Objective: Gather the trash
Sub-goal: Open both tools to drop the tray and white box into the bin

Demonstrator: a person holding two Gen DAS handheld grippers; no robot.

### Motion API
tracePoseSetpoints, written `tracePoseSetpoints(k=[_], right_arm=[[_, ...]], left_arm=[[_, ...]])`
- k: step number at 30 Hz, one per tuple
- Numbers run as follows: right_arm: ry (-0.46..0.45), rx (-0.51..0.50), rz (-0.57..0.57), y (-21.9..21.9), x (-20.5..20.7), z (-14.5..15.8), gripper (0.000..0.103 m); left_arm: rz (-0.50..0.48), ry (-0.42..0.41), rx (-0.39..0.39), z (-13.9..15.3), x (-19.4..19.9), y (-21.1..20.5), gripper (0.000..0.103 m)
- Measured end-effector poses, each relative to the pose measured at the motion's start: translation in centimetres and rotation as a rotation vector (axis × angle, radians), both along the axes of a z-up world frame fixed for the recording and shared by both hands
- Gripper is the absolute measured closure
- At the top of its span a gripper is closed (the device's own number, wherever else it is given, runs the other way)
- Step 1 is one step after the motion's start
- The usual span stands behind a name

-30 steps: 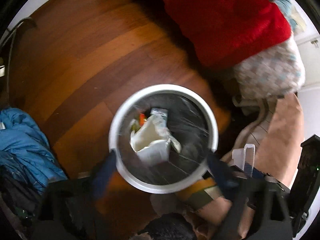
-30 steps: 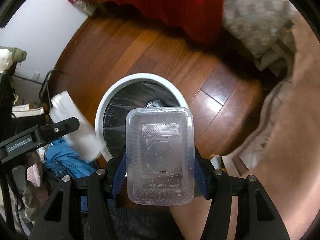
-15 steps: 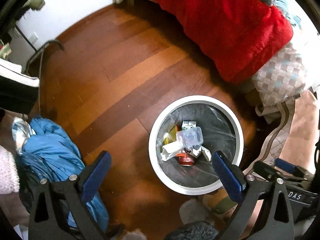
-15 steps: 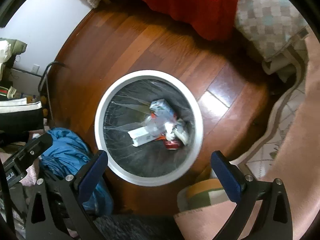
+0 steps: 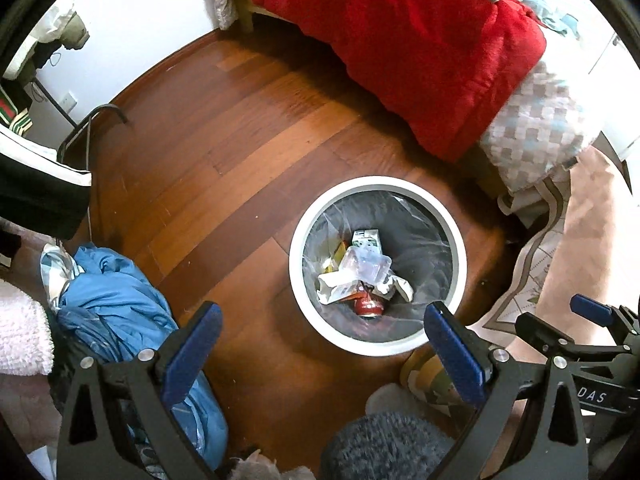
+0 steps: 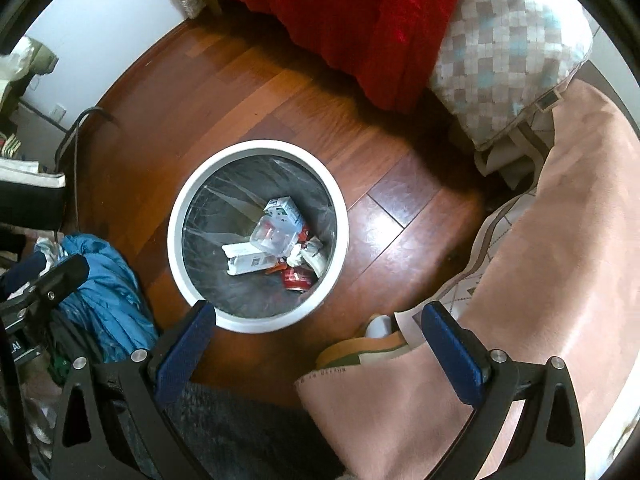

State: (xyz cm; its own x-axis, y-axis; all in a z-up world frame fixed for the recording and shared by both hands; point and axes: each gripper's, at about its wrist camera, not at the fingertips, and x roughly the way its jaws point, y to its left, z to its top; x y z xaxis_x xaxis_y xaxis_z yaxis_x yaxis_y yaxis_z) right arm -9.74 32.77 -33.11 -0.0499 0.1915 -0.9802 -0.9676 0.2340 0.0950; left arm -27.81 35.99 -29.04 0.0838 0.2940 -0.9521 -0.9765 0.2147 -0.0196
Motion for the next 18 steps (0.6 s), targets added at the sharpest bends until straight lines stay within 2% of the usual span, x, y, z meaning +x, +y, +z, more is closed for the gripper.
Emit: tracePoseSetpoints(k=[8,18], right_arm=[[0.019,0.064,-0.006,-1.6,-0.5,3.4,0.0],[0.088,0.216,-0.057,-5.4,0.6,11.0,0.0]], left_arm=[[-0.015,-0.015,0.048,3.4,0.0,-1.9,0.0],[-0.054,-0.064,0.162,10.4,0.8,-5.1,0.0]])
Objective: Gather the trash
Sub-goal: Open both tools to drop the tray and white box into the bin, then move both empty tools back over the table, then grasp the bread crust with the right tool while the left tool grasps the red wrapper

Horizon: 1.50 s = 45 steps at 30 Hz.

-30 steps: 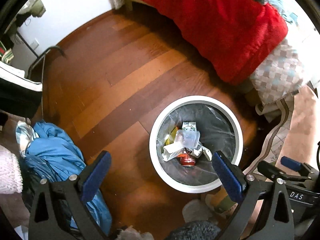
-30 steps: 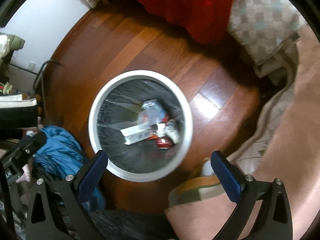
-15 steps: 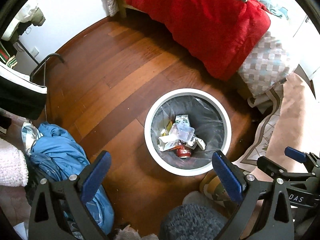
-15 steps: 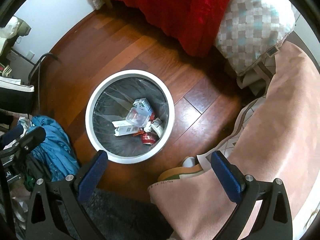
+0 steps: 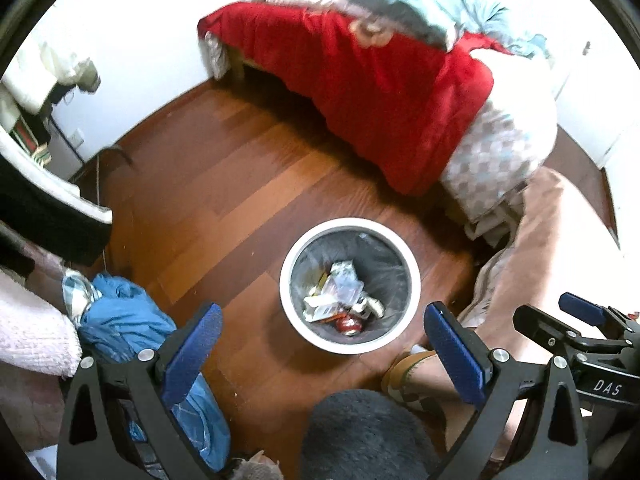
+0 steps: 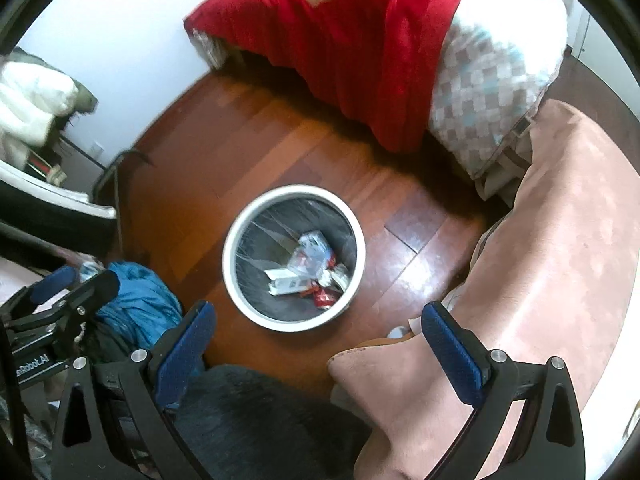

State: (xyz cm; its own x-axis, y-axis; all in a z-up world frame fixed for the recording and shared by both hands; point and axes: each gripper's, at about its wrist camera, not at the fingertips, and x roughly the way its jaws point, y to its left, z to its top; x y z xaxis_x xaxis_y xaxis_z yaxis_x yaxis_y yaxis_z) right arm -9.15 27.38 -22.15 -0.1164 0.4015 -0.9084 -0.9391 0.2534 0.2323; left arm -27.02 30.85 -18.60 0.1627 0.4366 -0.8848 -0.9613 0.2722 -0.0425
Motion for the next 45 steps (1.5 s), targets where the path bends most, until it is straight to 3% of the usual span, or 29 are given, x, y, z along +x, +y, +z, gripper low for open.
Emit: tracePoseSetpoints(k=[9,13,17,22,25,27,29,34,36,37,39,40,45], right_arm=[[0.09,0.163,-0.111,-7.3,4.3,8.2,0.0],[0.095,0.17,-0.258,-13.4,9.7,9.4,0.0],[0.049,0.122,-0.432,-20.9,16.2,8.4,0.0],[0.023,-0.001,-0.743,-33.0,27.2,4.3,0.0],[-0.007,-0.046,-0.819,-37.5,32.3,1.7,0.0],[-0.004,-0.079,-0.812,-39.0,34.5,-0.2,0.005],[-0.012,-0.128,-0.792,-39.2,36.3,-2.2,0.017],[-0.012,-0.164,-0.711,-38.3,38.2,-6.4,0.027],[-0.025,-0.183,-0.697,-38.0,38.5,-7.6,0.034],[-0.028,-0.193,-0.695,-38.1,38.8,-8.1,0.042],[-0.062,-0.188,-0.68,-38.1,38.7,-8.0,0.056],[-0.085,-0.2,-0.672,-38.2,38.6,-8.1,0.071],[-0.062,-0.123,-0.743,-40.7,40.3,-6.3,0.074]], left_arm=[[-0.079,-0.048,0.062,4.4,4.5,-3.5,0.0],[-0.178,-0.047,0.063,3.5,10.8,-6.1,0.0],[-0.305,-0.03,0.027,1.0,18.5,-9.6,0.0],[-0.474,0.051,-0.016,-3.8,29.7,-15.6,0.0],[-0.558,0.11,-0.029,-6.5,34.9,-18.6,0.0],[-0.599,0.158,-0.036,-8.1,37.4,-20.1,0.0],[-0.628,0.196,-0.035,-9.2,39.1,-21.4,0.0],[-0.653,0.248,-0.026,-10.8,40.9,-22.5,0.0],[-0.659,0.258,-0.021,-11.0,41.3,-22.6,0.0],[-0.661,0.264,-0.018,-11.1,41.4,-22.6,0.0],[-0.666,0.265,-0.021,-11.1,42.1,-22.9,0.0],[-0.67,0.259,-0.024,-11.0,42.6,-23.2,0.0],[-0.735,0.213,-0.009,-9.9,46.5,-24.3,0.0]])
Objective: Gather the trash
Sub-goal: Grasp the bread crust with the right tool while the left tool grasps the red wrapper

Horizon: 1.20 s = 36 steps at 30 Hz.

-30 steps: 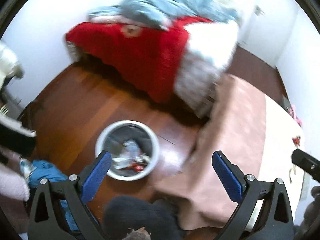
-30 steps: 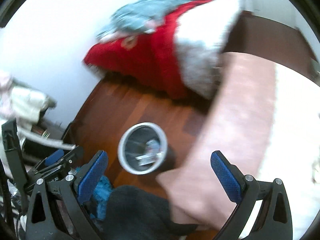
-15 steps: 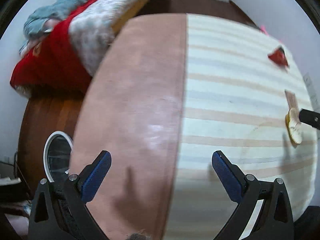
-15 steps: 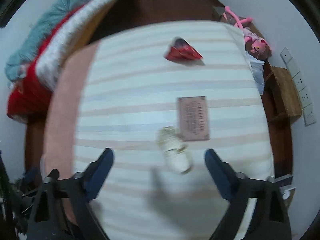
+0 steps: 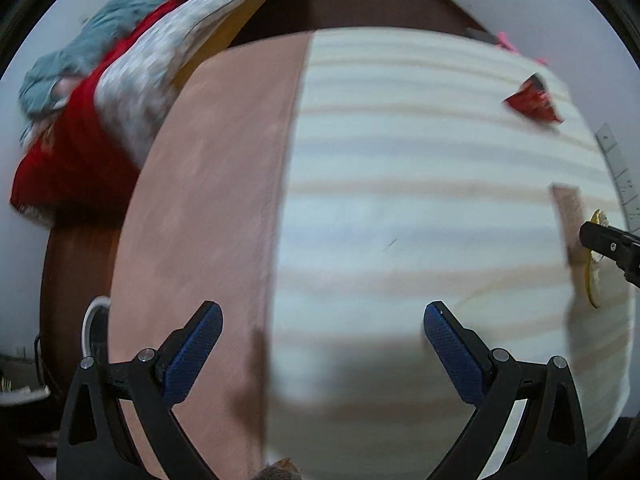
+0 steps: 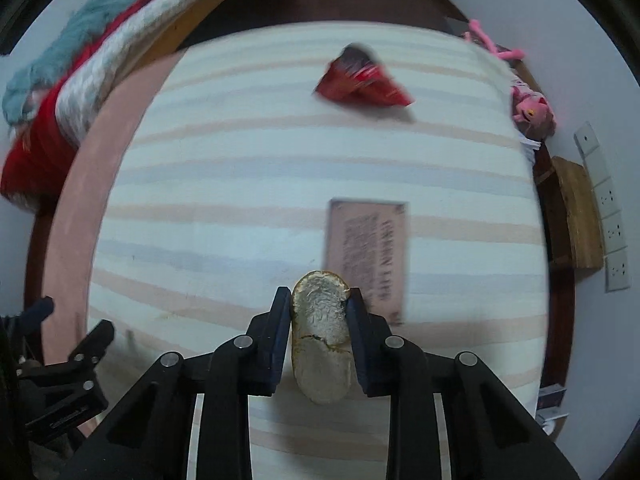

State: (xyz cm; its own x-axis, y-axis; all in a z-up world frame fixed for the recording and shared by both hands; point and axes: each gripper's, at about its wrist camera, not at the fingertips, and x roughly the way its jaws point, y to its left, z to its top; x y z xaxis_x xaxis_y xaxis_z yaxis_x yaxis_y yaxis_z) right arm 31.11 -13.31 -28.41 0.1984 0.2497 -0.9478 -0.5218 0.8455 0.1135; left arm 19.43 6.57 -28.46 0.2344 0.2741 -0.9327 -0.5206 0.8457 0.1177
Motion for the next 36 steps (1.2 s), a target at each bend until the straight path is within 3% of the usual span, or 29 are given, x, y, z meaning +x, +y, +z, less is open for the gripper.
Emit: tracePoseSetpoints(k=[3,9,17,18,19,20,21,25,30,36], right_arm=[[0.025,0.05,-0.07,-2.2,2.6,0.8,0.074],[0.058,0.081,-0.194,-4.6,9.1,0.6,0.074],[0.111,0.123,-0.288,-6.5,14.6,-0.9,0.075],[0.11,0.122,-0.29,-6.6,14.7,-1.0,0.075],[0.11,0.122,-0.294,-6.7,14.8,-1.0,0.075],[0.11,0.121,-0.297,-6.8,14.9,-1.2,0.075],[0.108,0.119,-0.3,-7.0,14.9,-1.2,0.075],[0.105,0.114,-0.3,-7.2,14.9,-1.1,0.075],[0.07,0.102,-0.271,-6.8,13.5,0.2,0.075],[0.016,0.114,-0.211,-5.3,10.0,2.9,0.075]], left_arm=[[-0.049,-0.037,-0.015,0.8,4.1,-0.2,0.0],[-0.107,-0.131,-0.143,2.0,13.3,0.3,0.0],[-0.286,-0.134,-0.232,1.0,21.9,-2.8,0.002],[-0.302,-0.122,-0.228,0.5,22.7,-2.9,0.015],[-0.315,-0.104,-0.221,0.0,23.3,-3.2,0.041],[-0.318,-0.084,-0.216,-0.6,24.0,-2.9,0.056],[-0.316,-0.072,-0.22,-1.1,24.3,-2.9,0.07],[-0.288,-0.099,-0.205,-1.1,23.3,-2.6,0.089],[-0.274,-0.152,-0.077,1.0,19.2,-2.7,0.094],[-0.206,-0.23,-0.021,4.7,12.5,-0.9,0.094]])
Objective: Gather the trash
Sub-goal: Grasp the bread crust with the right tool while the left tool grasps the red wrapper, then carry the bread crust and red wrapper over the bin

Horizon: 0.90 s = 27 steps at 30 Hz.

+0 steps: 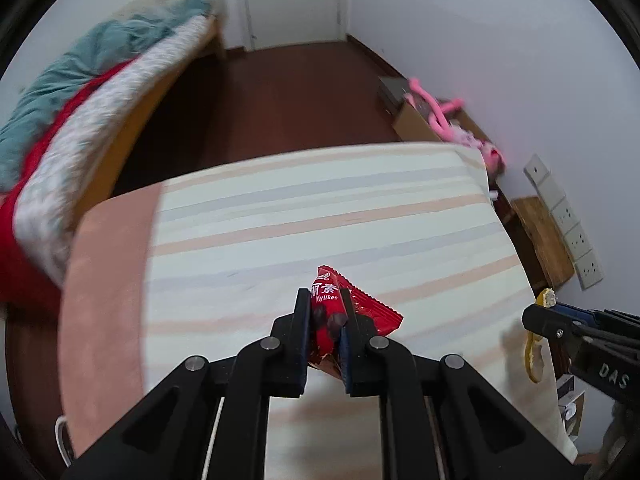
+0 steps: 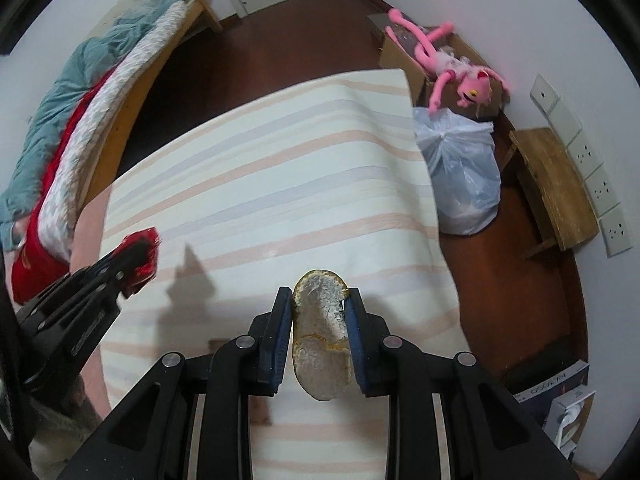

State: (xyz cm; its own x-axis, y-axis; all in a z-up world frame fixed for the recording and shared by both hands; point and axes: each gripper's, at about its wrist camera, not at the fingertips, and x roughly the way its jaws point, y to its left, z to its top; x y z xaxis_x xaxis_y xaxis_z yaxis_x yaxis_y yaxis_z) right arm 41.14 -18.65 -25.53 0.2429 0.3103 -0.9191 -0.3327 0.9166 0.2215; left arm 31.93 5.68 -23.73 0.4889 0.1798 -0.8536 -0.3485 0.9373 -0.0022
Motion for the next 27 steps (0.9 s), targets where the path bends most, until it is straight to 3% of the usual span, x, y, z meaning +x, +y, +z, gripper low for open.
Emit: tracePoseSetpoints(k=[15,21,27], right_arm=[[-0.065,0.147,0.248,8.6,-15.6,9.3,0.075],[-0.072,0.212,0.389,15.4,-22.7,13.3,0.075],[-0.056,0.268,0.542,23.7,-30.1,16.1,0.075]], left_arm=[[0.198,-0.16,0.033,11.4,-20.1,5.5,0.094],[0.31,-0.2,0.055,14.5,-28.3,9.7,0.094],[0.444,-0.197,0.065,15.3,-36.7,15.1,0.094]])
